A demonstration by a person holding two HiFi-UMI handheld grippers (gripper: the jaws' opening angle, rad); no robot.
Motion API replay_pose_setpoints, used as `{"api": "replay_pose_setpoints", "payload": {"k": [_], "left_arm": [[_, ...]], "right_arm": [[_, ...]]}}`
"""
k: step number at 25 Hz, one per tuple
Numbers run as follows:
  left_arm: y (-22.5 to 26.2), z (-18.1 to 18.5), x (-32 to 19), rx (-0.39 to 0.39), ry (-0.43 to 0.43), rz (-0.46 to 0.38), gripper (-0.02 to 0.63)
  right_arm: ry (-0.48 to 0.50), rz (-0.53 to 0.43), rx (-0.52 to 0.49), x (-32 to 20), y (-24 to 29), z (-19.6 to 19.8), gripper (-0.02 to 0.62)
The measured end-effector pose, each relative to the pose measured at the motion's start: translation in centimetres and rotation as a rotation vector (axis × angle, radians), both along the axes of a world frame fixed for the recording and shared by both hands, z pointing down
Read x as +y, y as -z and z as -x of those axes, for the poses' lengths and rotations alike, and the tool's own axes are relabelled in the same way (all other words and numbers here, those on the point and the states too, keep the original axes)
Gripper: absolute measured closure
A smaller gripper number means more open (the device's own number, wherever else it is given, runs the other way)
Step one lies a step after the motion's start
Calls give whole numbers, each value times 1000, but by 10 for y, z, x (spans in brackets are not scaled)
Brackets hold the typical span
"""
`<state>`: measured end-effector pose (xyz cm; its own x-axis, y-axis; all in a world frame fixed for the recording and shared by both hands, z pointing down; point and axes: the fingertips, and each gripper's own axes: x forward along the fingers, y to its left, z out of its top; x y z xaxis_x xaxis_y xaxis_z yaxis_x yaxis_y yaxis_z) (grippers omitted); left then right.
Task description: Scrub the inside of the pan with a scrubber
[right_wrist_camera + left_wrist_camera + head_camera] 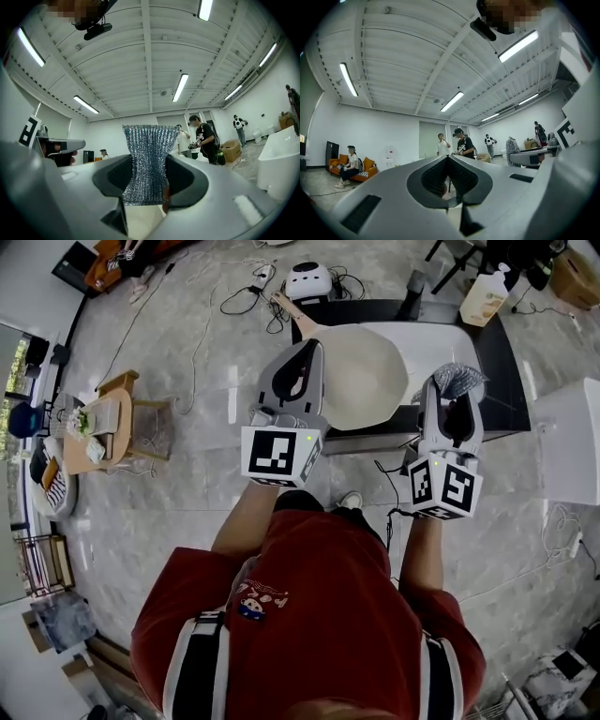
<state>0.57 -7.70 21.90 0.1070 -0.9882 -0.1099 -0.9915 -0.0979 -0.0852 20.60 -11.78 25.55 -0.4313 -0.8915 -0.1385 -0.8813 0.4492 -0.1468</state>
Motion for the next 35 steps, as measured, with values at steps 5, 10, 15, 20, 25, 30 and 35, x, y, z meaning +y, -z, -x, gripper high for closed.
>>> {"api": "replay_pose_setpoints", "payload": {"k": [5,10,15,20,25,30,35], "left_arm": [[-9,14,-24,8,11,16,600],[-30,36,-55,31,-30,26,600],[-54,61,-94,52,-107,39,600],[-82,68,-127,74,-200,84,600],[-103,70,-150,90,-283,130,600],[-121,69,-169,98,-350,133,600],[-137,61,-179,105,-418,194,601]], "right_arm": [[14,29,14,-22,-13,14,374],[1,75,43,-41,-34,42,374],[-56,121,62,-65,-52,75,374],[-151,189,95,-87,-81,89,374],[-245,288,127,-101,-127,99,374],[-326,415,140,-114,-181,101,374],[-381,577,106,-116,-238,99,374]]}}
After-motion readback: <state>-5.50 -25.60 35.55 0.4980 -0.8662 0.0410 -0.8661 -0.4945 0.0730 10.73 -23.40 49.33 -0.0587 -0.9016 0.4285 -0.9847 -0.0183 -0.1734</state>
